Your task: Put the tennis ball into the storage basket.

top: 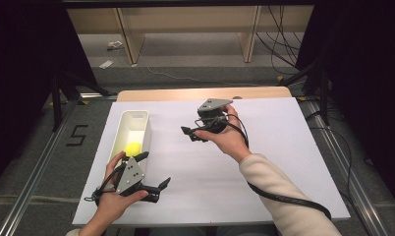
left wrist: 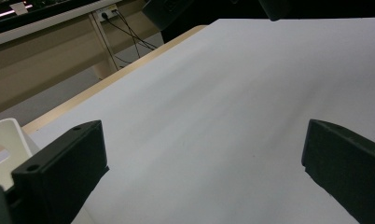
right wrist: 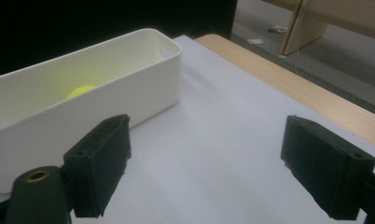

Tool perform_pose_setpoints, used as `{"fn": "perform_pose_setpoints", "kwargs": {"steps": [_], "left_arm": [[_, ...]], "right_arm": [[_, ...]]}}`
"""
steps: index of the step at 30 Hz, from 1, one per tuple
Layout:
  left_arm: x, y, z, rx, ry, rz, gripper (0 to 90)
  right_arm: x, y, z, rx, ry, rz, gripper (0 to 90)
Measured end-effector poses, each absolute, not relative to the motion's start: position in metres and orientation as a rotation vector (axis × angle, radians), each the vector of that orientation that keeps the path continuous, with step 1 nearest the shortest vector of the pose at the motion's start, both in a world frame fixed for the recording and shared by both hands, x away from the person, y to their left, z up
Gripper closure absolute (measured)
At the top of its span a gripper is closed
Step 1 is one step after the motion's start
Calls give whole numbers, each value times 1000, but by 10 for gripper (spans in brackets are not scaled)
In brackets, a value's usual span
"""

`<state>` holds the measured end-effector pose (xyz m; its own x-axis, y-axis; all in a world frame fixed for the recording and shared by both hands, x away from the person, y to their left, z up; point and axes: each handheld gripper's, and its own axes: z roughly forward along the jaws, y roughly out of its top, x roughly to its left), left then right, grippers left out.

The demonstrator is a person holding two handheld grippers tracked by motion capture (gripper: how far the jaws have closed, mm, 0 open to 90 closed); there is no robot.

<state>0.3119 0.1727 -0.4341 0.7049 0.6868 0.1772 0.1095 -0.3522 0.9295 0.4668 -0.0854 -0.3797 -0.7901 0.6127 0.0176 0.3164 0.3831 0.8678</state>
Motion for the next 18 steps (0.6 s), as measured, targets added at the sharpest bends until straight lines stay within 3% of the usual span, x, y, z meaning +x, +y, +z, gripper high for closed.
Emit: {"fn": "perform_pose_setpoints", "kwargs": {"steps": [18], "left_arm": [[312,174,-434,1857,624,692,0]], "right_arm": [[462,-112,-386,863,2316,1352,166]]}}
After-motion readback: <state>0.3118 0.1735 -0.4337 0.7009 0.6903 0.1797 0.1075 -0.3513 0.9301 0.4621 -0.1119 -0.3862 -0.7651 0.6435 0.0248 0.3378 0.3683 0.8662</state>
